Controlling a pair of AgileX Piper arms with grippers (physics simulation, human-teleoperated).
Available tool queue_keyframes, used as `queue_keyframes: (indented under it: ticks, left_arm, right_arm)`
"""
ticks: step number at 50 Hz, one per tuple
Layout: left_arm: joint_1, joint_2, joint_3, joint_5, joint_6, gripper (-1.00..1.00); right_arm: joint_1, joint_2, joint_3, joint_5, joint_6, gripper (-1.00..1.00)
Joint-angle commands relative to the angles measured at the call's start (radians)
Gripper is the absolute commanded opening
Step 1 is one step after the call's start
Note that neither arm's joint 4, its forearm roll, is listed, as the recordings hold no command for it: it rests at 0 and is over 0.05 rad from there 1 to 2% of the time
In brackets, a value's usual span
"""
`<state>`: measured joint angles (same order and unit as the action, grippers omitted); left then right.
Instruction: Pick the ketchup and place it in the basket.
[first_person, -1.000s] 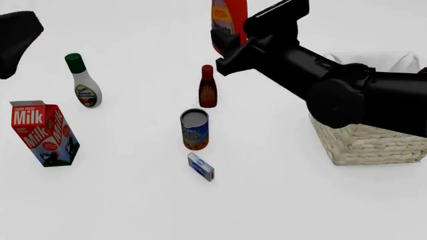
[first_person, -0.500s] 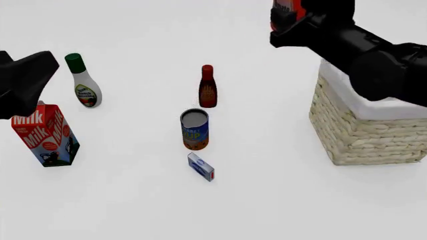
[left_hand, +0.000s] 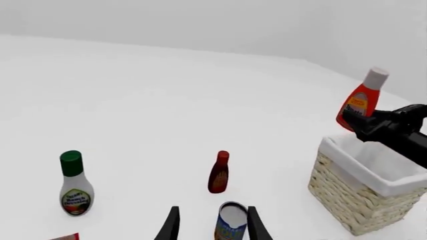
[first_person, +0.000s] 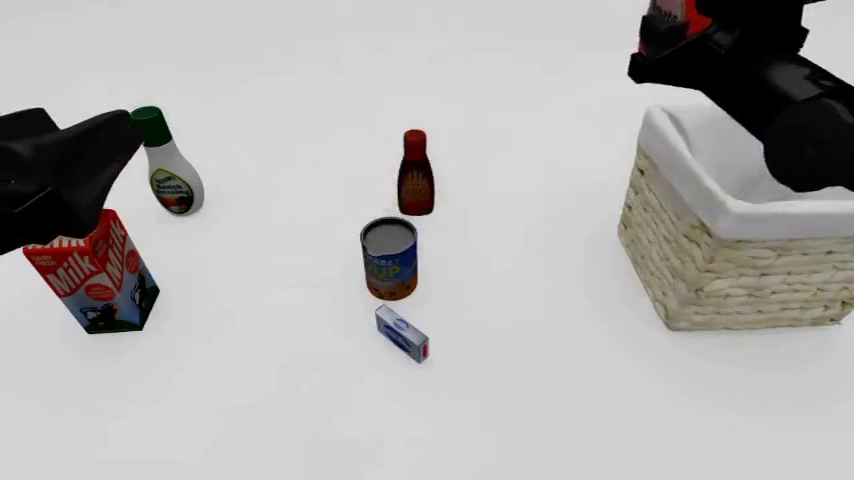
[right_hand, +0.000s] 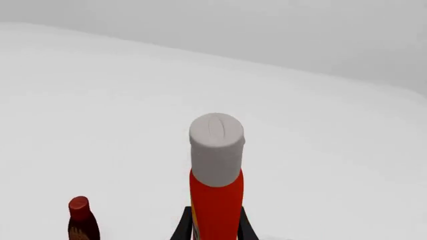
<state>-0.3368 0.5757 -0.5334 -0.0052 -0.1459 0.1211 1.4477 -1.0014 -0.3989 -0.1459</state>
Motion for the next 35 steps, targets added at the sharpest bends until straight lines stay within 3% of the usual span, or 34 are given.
queue_keyframes:
  ticks: [1,5,6,9,35]
  left_arm:
    - [-0.007,0.023,-0.001,-0.018,-0.008,1.00]
    - [-0.016,0.027,0.000,-0.019,-0.012,1.00]
    - [-0.014,0.029,0.001,-0.021,-0.014,1.00]
    - [-0.014,0.030,0.001,-0.021,-0.015,1.00]
    - [-0.023,0.050,-0.021,-0.021,-0.012,1.00]
  right_arm:
    - [-0.093,0.016,0.000,-0.019,0.021,-1.00]
    - [-0.109,0.018,0.001,-0.021,0.019,-1.00]
    - [-0.123,0.018,0.008,-0.031,-0.016,-1.00]
    - [-0.133,0.014,0.005,-0.026,0.009,-1.00]
    - [-0.250,0.023,0.089,-0.101,0.018,-1.00]
